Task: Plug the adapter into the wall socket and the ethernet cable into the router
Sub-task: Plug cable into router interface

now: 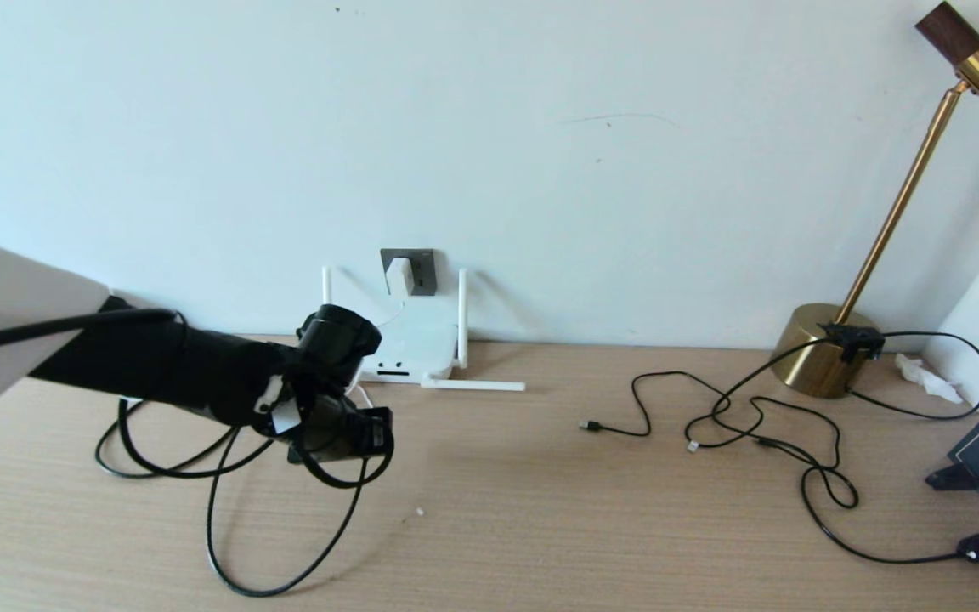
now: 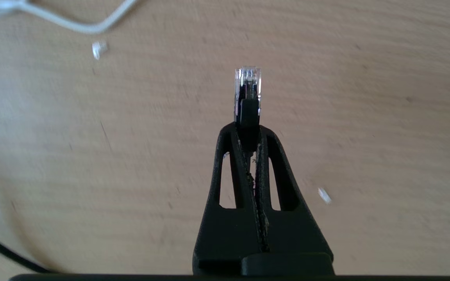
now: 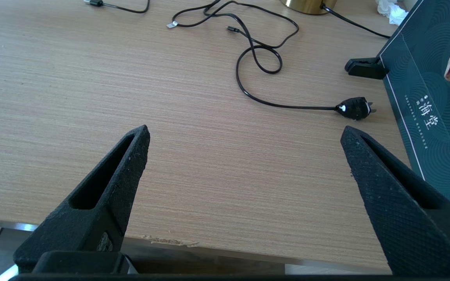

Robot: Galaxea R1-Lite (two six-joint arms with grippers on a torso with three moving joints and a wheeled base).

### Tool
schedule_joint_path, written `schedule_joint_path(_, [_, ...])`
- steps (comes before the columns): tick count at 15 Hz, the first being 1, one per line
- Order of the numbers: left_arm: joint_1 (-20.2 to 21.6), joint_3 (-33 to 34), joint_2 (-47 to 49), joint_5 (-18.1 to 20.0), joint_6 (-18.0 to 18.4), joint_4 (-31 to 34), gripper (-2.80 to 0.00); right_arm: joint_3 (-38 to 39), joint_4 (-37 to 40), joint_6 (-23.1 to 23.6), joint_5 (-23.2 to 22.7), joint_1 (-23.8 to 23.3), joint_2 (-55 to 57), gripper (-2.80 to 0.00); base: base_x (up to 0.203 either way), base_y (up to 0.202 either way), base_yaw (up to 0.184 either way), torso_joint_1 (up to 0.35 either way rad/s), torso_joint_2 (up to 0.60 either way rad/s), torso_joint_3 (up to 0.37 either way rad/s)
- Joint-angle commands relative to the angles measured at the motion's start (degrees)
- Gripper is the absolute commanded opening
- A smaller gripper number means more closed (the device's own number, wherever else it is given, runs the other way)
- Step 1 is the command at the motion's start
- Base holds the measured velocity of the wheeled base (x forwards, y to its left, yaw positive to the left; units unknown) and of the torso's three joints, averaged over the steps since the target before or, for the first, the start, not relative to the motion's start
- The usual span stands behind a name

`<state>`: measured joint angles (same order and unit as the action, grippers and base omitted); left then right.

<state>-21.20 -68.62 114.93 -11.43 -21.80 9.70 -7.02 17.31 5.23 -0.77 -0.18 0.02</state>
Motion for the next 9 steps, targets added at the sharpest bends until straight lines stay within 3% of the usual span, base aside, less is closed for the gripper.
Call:
schedule_joint_path(1, [1.26,-3.16,4.50,-0.08,2.38,-0.02,-2.80,-0.01,0.09,0.04,-0.02,0.01,0.06,0.00,0.000,0.000,0.000,0.000,0.00,0.000])
schedule_joint_path(9, [4.49,-16.05,13.01,2.37,6.74,0.23,-2.80,-0.01,0.09,0.04,-0.02,0.01,0.06,0.00,0.000,0.000,0.000,0.000,0.00,0.000])
